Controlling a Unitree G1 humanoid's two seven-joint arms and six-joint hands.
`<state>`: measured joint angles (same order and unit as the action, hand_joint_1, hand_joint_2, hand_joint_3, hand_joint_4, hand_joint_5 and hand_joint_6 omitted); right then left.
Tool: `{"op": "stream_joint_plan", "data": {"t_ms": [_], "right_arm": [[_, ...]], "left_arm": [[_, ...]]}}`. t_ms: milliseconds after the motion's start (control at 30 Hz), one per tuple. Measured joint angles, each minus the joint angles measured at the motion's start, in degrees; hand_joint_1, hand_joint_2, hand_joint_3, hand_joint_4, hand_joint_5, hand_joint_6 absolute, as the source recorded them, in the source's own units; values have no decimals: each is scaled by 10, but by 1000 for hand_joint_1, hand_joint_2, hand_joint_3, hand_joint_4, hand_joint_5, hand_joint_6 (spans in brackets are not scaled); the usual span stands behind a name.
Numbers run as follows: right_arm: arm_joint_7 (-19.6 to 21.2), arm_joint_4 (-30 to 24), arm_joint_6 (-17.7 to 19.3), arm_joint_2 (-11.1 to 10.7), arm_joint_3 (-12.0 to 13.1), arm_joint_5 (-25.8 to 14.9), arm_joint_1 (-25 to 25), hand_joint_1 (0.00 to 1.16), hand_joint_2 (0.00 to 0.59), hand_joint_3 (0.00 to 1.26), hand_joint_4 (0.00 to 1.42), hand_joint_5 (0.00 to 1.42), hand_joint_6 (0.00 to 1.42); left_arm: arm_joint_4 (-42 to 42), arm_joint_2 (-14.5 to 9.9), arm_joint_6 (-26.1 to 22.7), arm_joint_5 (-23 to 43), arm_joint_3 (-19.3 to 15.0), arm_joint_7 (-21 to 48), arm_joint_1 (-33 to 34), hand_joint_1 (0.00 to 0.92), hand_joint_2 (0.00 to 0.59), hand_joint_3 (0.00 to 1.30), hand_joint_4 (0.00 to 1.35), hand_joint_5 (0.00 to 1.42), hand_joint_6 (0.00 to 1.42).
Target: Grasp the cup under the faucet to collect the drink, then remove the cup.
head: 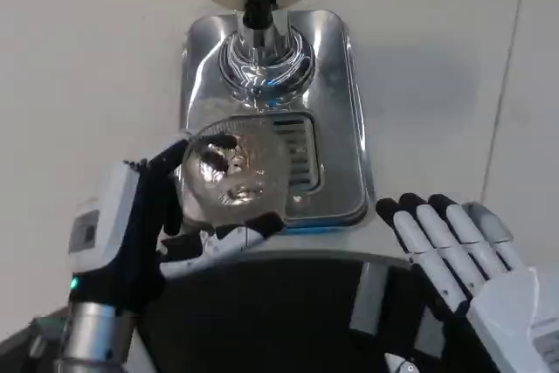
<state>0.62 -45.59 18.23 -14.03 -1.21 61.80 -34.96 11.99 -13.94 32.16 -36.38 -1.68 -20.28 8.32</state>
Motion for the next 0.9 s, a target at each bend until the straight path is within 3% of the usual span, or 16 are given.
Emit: {"op": "stream_joint_plan", "data": {"t_ms": [500,900], "right_arm": [[-8,-41,-9,20,3,10,-56,214,553,0,0,0,0],[-26,-50,-11,28,5,15,-61,204,559,0,0,0,0]], "left_arm": [[232,-17,6,-10,72,-85,185,775,113,1213,1198,1327,1424],[350,-29,10,-1,97,-138,267,775,114,1213,1198,1327,1424]]}}
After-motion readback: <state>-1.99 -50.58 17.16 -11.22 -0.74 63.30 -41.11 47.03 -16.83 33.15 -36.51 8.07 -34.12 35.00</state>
